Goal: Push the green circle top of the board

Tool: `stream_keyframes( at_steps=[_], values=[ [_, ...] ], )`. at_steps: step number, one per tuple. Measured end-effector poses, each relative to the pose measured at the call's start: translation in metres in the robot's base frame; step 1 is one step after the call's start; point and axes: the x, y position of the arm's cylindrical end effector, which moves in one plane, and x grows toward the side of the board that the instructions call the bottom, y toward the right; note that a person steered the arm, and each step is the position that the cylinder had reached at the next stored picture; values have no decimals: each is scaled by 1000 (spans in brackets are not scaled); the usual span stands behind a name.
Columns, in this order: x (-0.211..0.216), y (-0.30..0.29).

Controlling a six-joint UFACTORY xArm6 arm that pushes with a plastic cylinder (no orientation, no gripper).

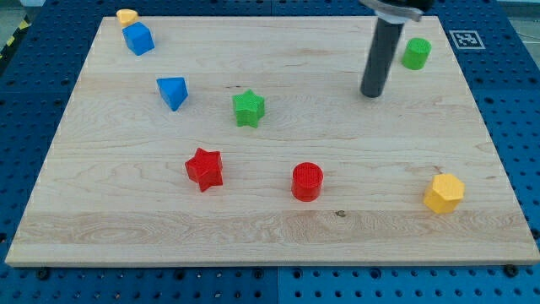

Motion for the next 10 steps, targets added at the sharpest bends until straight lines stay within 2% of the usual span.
stream_keyframes(
  at_steps=[2, 3, 6, 7, 10],
  values=[
    [1, 67],
    [1, 81],
    [-2, 95],
    [-26, 95],
    [-55, 69]
  ],
)
